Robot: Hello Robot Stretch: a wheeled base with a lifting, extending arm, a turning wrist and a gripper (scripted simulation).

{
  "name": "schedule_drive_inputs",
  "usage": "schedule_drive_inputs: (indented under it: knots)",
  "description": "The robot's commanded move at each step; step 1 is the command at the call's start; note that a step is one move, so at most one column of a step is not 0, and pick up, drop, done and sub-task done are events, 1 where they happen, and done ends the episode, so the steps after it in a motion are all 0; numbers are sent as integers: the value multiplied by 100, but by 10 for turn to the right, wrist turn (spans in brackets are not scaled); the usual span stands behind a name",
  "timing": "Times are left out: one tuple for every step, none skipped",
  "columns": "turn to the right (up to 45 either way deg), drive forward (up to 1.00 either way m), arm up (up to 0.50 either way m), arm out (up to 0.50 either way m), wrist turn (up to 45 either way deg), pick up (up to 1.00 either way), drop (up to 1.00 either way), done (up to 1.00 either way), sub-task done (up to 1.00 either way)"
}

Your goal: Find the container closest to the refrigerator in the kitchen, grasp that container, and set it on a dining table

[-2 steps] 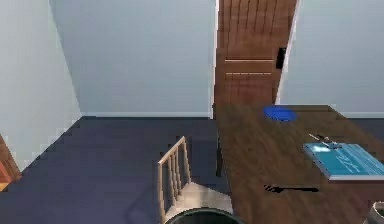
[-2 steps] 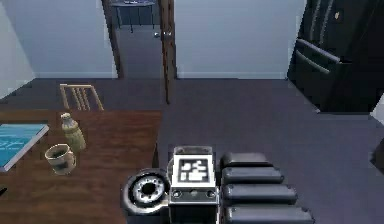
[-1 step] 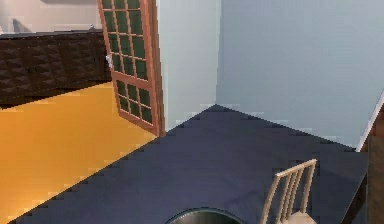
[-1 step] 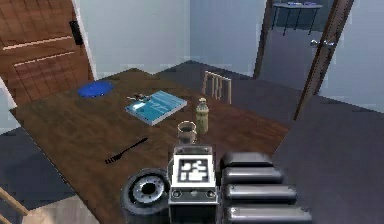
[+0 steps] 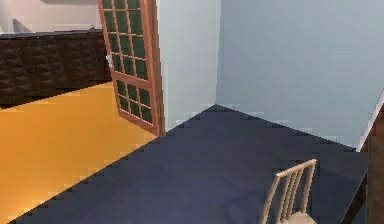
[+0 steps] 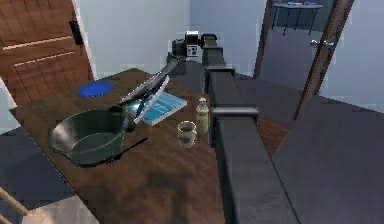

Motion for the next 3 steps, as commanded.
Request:
schedule_drive_inputs:
  knots:
    - [0,0,0,0,450,0,0,0,0]
    - [0,0,0,0,90,0,0,0,0]
    - [0,0,-2,0,0,0,0,0,0]
